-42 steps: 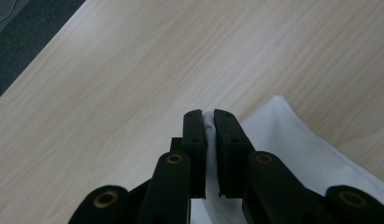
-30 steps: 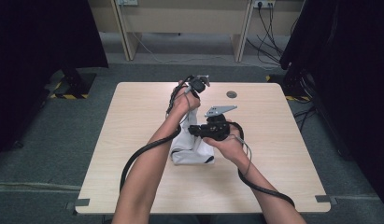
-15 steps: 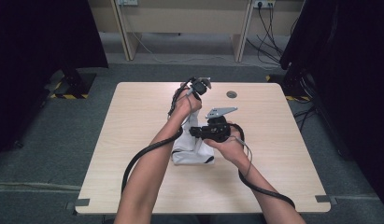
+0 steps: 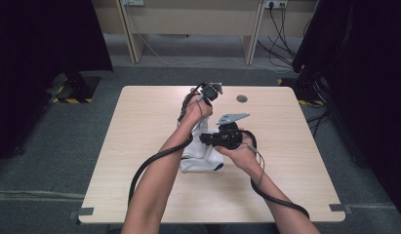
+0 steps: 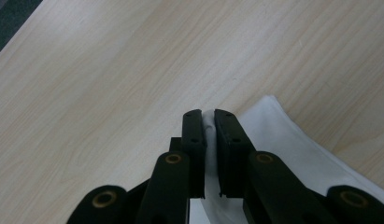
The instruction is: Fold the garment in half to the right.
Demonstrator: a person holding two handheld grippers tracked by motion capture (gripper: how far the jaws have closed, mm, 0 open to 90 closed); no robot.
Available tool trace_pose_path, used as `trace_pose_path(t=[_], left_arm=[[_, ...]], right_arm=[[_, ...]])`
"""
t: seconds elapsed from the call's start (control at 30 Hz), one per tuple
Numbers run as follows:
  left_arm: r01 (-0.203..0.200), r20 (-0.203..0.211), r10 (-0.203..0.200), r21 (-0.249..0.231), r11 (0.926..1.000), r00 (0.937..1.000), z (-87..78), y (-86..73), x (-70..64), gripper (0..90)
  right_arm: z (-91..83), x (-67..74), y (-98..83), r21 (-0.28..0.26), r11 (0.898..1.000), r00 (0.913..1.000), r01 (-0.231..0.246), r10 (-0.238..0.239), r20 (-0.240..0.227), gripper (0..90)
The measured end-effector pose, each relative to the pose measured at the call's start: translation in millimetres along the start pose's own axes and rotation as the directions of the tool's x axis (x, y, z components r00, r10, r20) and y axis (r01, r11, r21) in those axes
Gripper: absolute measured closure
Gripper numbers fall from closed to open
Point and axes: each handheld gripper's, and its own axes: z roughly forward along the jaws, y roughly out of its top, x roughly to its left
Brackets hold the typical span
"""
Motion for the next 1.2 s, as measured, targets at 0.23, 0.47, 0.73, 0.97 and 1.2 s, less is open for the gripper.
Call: trace_pose_path(t=[0.23, 0.47, 0.73, 0.97, 1.2], left_arm=[[-0.004, 0.001, 0.004, 0.004, 1.0000, 1.0000, 1.6, 0.3, -1.4, 81.7], [-0.004, 0.006, 0.004, 0.004, 1.0000, 1.0000, 8.2, -0.2, -5.5, 81.3], [-0.003, 0.007, 0.003, 0.004, 1.0000, 1.0000, 10.7, 0.5, -7.7, 81.2], [-0.007, 0.008, 0.007, 0.009, 0.9999, 0.9999, 12.3, 0.7, -8.2, 81.0], [-0.006, 0.015, 0.006, 0.007, 1.0000, 0.9999, 16.1, 1.1, -11.7, 80.9]], right_arm=[[0.0, -0.6, -1.5, 0.002, 1.000, 1.0000, -0.004, 0.004, 0.001, 84.1], [1.3, -1.6, -6.2, 0.011, 1.000, 0.9999, -0.011, 0.011, 0.004, 83.8], [2.6, -3.3, -12.2, 0.021, 1.000, 0.9998, -0.017, 0.017, 0.007, 83.7], [2.0, -4.9, -14.8, 0.018, 1.000, 0.9997, -0.021, 0.021, 0.011, 83.7], [2.0, -6.4, -18.1, 0.025, 0.999, 0.9996, -0.026, 0.025, 0.014, 83.6]])
